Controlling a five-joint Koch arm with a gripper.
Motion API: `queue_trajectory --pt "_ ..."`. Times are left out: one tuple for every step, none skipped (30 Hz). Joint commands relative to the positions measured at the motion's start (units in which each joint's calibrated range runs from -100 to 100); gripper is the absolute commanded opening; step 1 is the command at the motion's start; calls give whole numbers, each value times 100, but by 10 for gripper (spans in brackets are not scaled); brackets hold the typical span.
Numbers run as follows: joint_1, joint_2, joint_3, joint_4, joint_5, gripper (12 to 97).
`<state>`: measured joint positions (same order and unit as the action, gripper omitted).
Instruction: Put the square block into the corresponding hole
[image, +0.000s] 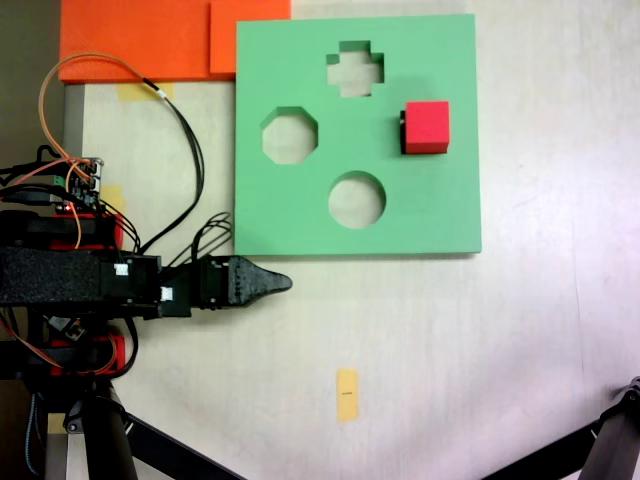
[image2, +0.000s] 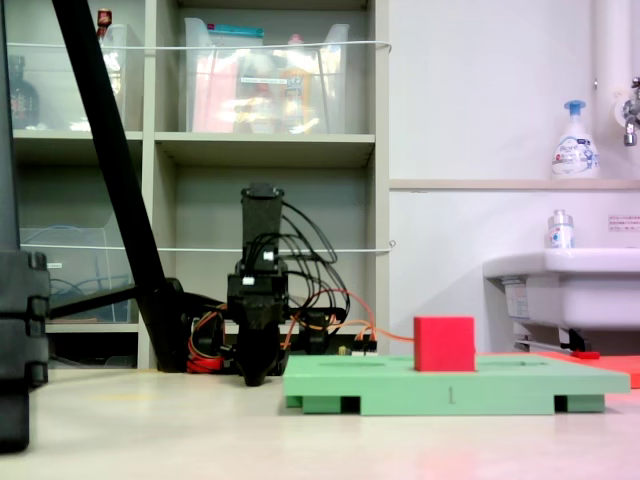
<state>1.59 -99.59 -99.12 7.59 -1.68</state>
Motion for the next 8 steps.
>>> queue_trajectory --pt "-24 -41 -88 -561 24 494" --pt "-24 -41 -88 -561 24 494" --pt "-24 -41 -88 -571 24 494" --pt "-24 -41 -88 -561 24 494" --pt "-24 -41 -88 -561 24 494" --pt "-24 -41 -88 -561 24 494" --pt "-24 -41 -88 -571 24 494" --pt "-24 -41 -88 -561 24 494"
